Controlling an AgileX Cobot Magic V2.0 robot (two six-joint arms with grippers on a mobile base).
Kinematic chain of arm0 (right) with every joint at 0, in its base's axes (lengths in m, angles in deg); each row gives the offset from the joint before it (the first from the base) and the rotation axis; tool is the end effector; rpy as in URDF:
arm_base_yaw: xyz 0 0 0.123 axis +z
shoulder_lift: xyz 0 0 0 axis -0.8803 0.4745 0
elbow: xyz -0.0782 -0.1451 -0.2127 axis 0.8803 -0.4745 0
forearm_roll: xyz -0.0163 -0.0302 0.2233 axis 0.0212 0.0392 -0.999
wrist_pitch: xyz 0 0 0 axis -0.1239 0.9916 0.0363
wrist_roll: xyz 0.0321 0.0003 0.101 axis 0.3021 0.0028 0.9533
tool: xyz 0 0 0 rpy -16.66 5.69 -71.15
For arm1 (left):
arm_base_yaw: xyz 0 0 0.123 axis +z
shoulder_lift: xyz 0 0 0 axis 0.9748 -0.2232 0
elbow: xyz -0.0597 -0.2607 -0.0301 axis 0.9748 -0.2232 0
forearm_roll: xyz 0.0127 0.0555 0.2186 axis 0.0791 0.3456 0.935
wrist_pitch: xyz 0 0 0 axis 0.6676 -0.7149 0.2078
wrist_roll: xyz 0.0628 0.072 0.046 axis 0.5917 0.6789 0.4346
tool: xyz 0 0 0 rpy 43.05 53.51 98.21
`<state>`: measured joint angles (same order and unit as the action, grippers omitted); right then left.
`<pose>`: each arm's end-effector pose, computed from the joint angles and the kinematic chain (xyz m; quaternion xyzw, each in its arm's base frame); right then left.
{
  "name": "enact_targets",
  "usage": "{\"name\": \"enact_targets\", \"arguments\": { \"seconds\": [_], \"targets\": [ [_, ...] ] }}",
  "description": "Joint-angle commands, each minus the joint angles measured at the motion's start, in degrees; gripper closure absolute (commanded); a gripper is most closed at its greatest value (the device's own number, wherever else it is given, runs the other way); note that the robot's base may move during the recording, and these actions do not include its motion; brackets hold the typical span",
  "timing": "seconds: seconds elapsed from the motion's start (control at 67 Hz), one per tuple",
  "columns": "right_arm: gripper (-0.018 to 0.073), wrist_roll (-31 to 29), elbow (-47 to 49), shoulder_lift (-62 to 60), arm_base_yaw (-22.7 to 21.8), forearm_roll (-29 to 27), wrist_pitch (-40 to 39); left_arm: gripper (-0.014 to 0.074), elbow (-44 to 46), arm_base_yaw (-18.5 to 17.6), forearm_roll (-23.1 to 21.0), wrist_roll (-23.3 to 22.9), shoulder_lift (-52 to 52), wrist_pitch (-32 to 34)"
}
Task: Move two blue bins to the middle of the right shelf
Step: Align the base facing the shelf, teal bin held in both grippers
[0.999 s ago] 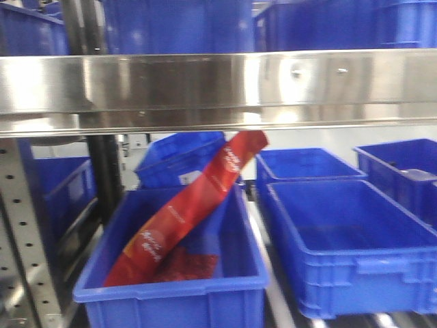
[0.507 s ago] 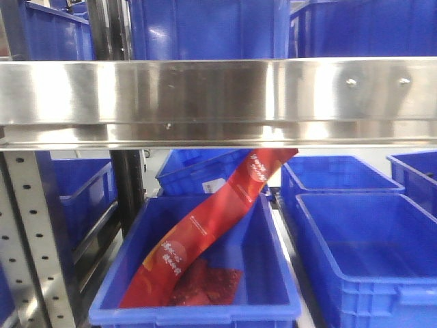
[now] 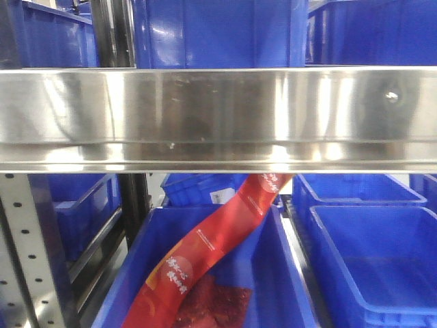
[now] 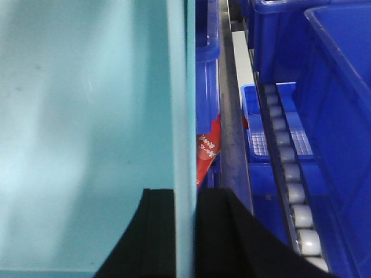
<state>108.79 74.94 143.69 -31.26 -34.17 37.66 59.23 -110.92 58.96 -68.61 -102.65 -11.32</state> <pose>0.2652 0.1199 0.4525 -0.0101 0.8642 0.0889 0.4952 0.2751 -0.1419 0.4603 0.0509 0.8557 -0.0745 0.5096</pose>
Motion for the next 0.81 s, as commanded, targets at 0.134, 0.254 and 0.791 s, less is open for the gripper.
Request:
{"name": "enact_targets", "arguments": {
  "seconds": [0.134,0.254,0.791],
  "targets": [
    [0.0725,-0.1,0.9,-1.1,0.0,1.7,-5.6,0.0707,1.0,-0.2,0.6,-0.4,0.7,3.7],
    [0.0725,-0.1,0.9,-1.1,0.0,1.7,-5.6,0.0707,1.0,-0.2,0.6,-0.4,0.7,3.7],
    [0.0725,-0.1,0.9,-1.1,0.0,1.7,-5.6,0.0707,1.0,-0.2,0.6,-0.4,0.7,3.7]
  ]
}}
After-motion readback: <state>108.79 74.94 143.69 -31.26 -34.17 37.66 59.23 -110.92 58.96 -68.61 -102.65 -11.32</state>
